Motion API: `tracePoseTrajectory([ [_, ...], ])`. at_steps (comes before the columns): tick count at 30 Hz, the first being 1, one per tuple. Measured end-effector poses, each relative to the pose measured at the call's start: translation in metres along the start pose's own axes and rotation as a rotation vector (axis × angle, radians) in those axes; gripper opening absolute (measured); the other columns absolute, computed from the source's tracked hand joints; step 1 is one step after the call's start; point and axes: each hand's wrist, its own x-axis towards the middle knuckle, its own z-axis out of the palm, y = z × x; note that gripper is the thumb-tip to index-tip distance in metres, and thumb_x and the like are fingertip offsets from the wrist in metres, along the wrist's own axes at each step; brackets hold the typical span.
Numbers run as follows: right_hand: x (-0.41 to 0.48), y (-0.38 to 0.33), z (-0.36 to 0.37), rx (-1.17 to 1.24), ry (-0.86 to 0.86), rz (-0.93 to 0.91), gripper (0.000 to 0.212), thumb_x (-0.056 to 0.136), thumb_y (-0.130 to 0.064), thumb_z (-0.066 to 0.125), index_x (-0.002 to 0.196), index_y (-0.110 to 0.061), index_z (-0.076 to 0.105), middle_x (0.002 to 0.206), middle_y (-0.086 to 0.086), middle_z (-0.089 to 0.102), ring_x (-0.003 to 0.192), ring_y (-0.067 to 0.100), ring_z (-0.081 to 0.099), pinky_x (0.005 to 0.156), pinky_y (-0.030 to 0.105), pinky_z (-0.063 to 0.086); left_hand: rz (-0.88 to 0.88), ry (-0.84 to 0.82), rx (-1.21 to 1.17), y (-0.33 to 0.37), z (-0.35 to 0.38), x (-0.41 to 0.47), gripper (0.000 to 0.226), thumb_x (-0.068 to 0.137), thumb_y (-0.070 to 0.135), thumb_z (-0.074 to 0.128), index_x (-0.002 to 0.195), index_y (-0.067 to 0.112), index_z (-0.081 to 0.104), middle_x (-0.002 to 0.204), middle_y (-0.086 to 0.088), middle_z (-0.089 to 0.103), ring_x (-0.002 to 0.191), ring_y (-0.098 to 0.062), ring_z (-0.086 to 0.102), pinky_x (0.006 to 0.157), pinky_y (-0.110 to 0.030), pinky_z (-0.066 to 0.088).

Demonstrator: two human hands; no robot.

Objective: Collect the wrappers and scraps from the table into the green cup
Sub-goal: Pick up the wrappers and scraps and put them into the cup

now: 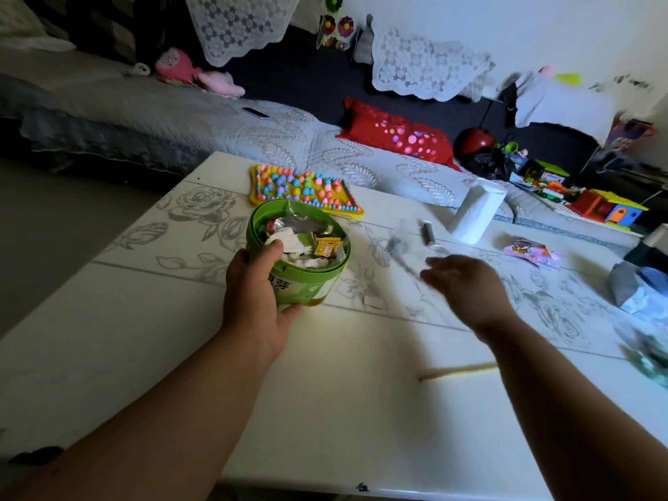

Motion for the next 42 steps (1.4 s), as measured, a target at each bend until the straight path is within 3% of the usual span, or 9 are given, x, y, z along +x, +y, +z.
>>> tracePoseTrajectory([
  [3, 0.001, -0.027, -0.023, 0.06, 0.155, -0.026, 0.014, 0.078, -0.024, 0.069, 0.077, -0.01, 0.069, 0.072, 0.0, 0.069, 0.063, 0.016, 0.058, 0.056, 0.025, 0.039, 0.005, 0.001, -0.011, 0.001, 0.001, -0.002, 0.048, 0.077, 0.034, 0.073, 0.123, 0.031, 0.063, 0.128, 0.0, 0.065, 0.116, -0.026, 0.063, 0.095, -0.056, 0.053],
  [7, -0.005, -0.065, -0.017, 0.057, 0.207, -0.142, 0.012, 0.078, -0.021, 0.07, 0.07, -0.016, 0.063, 0.063, -0.009, 0.063, 0.055, 0.002, 0.055, 0.052, 0.019, 0.039, 0.0, -0.024, 0.005, 0.0, 0.004, -0.009, 0.064, 0.062, 0.038, 0.073, 0.125, 0.033, 0.063, 0.13, 0.001, 0.066, 0.118, -0.027, 0.062, 0.094, -0.056, 0.053],
  [10, -0.017, -0.091, 0.007, 0.024, 0.104, -0.307, 0.016, 0.077, -0.016, 0.067, 0.068, -0.025, 0.059, 0.077, -0.006, 0.072, 0.072, 0.006, 0.066, 0.068, 0.024, 0.051, 0.004, -0.029, 0.013, -0.004, 0.004, -0.01, 0.06, 0.071, 0.033, 0.074, 0.13, 0.033, 0.06, 0.13, 0.002, 0.066, 0.119, -0.027, 0.063, 0.09, -0.051, 0.055],
  [14, -0.03, -0.116, 0.029, -0.228, -0.126, -0.528, 0.008, 0.076, -0.014, 0.066, 0.084, -0.014, 0.068, 0.087, 0.003, 0.072, 0.086, 0.025, 0.065, 0.075, 0.033, 0.049, 0.015, -0.059, 0.051, -0.005, 0.002, -0.013, 0.054, 0.078, 0.027, 0.073, 0.13, 0.032, 0.06, 0.126, -0.001, 0.069, 0.115, -0.028, 0.066, 0.091, -0.054, 0.055],
  [18, -0.034, -0.129, 0.037, -0.336, -0.391, -0.545, 0.009, 0.08, -0.018, 0.064, 0.087, -0.021, 0.068, 0.087, -0.005, 0.069, 0.087, 0.018, 0.064, 0.078, 0.028, 0.05, 0.029, -0.08, 0.079, -0.002, 0.0, -0.014, 0.039, 0.088, 0.021, 0.067, 0.126, 0.028, 0.061, 0.123, -0.004, 0.07, 0.113, -0.028, 0.067, 0.092, -0.05, 0.053],
  [23, -0.033, -0.142, 0.032, -0.503, -0.579, -0.515, 0.028, 0.096, -0.028, 0.05, 0.119, -0.028, 0.065, 0.125, -0.008, 0.062, 0.114, 0.012, 0.055, 0.092, 0.021, 0.04, 0.03, -0.102, 0.077, 0.001, -0.003, -0.014, 0.042, 0.089, 0.02, 0.067, 0.129, 0.029, 0.06, 0.125, -0.005, 0.07, 0.113, -0.028, 0.068, 0.096, -0.055, 0.053],
  [29, -0.04, -0.152, 0.041, -0.542, -0.716, -0.443, 0.033, 0.097, -0.014, 0.039, 0.122, -0.012, 0.06, 0.122, 0.01, 0.062, 0.092, 0.014, 0.049, 0.076, 0.021, 0.037, 0.042, -0.114, 0.064, 0.003, -0.005, -0.013, 0.028, 0.09, 0.015, 0.067, 0.104, 0.038, 0.058, 0.117, 0.005, 0.068, 0.104, -0.019, 0.066, 0.095, -0.047, 0.054],
  [35, -0.037, -0.153, 0.049, -0.557, -0.667, -0.497, 0.034, 0.093, -0.011, 0.044, 0.12, -0.02, 0.063, 0.114, 0.008, 0.066, 0.105, 0.023, 0.059, 0.077, 0.023, 0.041, 0.035, -0.108, 0.075, 0.005, -0.007, -0.011, 0.047, 0.091, 0.019, 0.066, 0.133, 0.035, 0.053, 0.13, -0.002, 0.065, 0.115, -0.024, 0.064, 0.088, -0.043, 0.054],
  [42, -0.029, -0.146, 0.031, -0.14, -0.363, -0.389, 0.021, 0.086, -0.012, 0.062, 0.093, -0.027, 0.075, 0.092, -0.003, 0.076, 0.085, 0.011, 0.068, 0.078, 0.02, 0.05, 0.006, -0.091, 0.047, 0.01, -0.008, -0.01, 0.051, 0.08, 0.029, 0.072, 0.129, 0.037, 0.06, 0.126, 0.001, 0.068, 0.116, -0.026, 0.065, 0.096, -0.051, 0.052],
])
